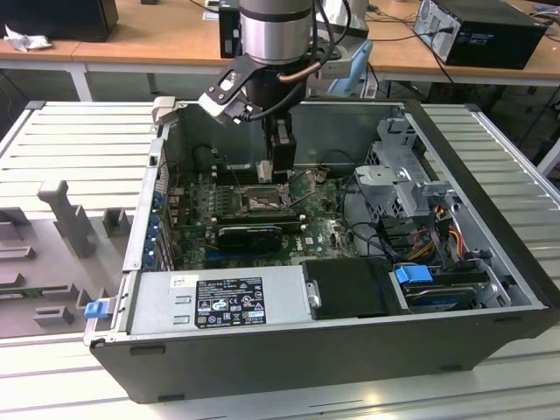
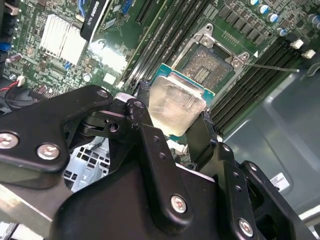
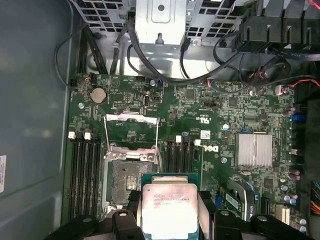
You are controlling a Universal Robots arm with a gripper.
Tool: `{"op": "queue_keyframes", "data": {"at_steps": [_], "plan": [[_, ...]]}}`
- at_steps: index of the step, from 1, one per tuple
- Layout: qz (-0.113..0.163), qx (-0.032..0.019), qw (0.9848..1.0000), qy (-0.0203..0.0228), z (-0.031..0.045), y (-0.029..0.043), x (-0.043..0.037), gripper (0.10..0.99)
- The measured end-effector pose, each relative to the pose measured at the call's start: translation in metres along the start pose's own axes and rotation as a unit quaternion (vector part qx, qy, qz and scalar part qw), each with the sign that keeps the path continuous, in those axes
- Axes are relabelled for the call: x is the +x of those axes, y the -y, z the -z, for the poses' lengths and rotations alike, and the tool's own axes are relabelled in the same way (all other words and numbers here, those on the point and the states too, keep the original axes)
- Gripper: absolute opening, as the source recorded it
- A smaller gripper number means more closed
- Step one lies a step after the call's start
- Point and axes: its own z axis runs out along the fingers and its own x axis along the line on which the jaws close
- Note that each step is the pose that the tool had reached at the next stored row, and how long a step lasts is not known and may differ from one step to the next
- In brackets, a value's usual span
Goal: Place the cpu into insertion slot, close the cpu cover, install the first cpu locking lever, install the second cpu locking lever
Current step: 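Place the cpu into insertion slot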
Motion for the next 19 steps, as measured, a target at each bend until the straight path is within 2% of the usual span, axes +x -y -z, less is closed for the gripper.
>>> {"op": "queue_keyframes", "data": {"at_steps": [11,19], "plan": [[0.000,0.0000,1.0000,0.0000,-0.0124,0.0030,0.0076,0.533],[0.000,0.0001,1.0000,0.0001,-0.0272,0.0058,0.0128,0.533]]}}
